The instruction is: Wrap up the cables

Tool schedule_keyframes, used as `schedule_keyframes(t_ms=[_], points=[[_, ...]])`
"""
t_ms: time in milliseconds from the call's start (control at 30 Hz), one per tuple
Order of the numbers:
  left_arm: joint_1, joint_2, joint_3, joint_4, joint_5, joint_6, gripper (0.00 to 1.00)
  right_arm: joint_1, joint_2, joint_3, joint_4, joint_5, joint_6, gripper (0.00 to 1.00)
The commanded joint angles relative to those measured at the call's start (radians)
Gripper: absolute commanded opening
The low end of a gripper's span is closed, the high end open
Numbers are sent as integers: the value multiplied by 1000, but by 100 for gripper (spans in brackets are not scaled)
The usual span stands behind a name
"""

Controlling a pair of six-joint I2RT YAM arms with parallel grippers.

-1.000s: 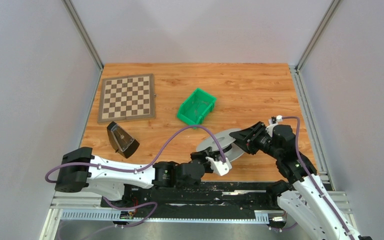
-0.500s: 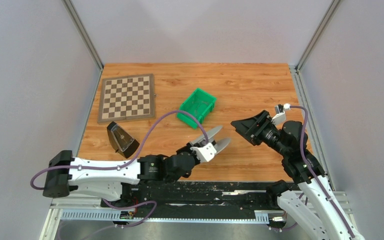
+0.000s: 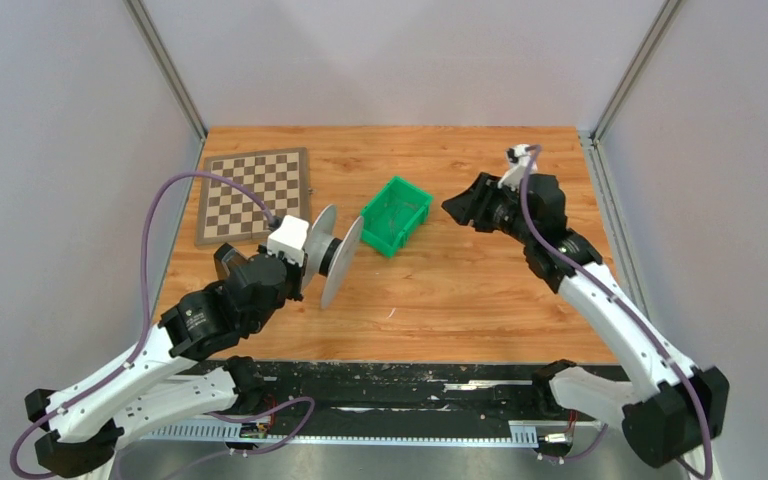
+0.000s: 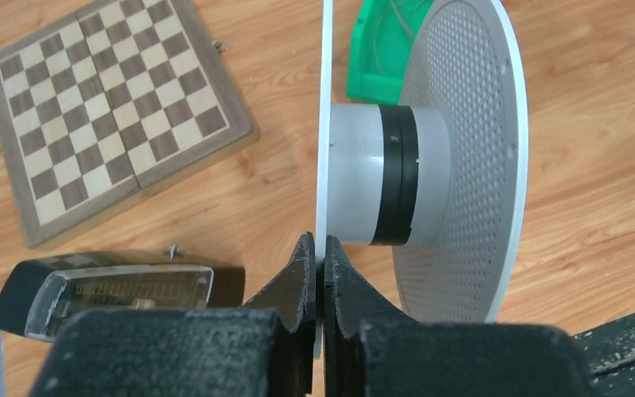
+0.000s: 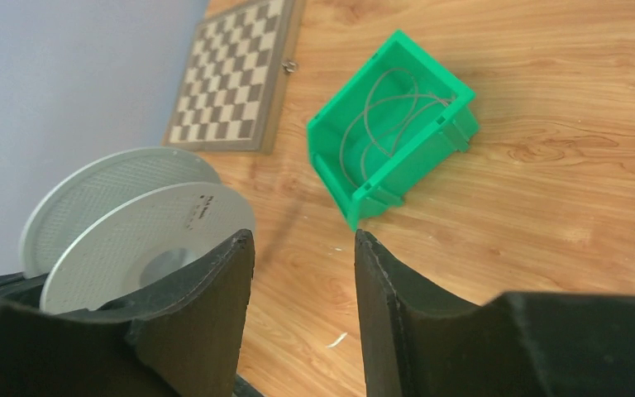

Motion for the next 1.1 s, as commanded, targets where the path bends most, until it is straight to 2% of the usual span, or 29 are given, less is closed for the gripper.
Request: schedule_keyframes(t_ms=[0, 233, 567, 800, 1067], points=[[59, 12, 14, -2, 88, -3, 0, 36, 150, 102, 111, -13, -120, 47], [136, -13, -76, 56, 222, 34, 0, 150, 468, 308, 112, 118, -277, 46], [148, 14, -93, 70, 258, 54, 0, 193, 795, 513, 55, 161, -372, 38], [154, -2, -99, 81, 263, 59, 0, 226, 948, 617, -42, 174, -442, 33], [162, 2, -99, 86, 274, 61, 0, 245, 1004, 645, -103, 240, -461, 32]])
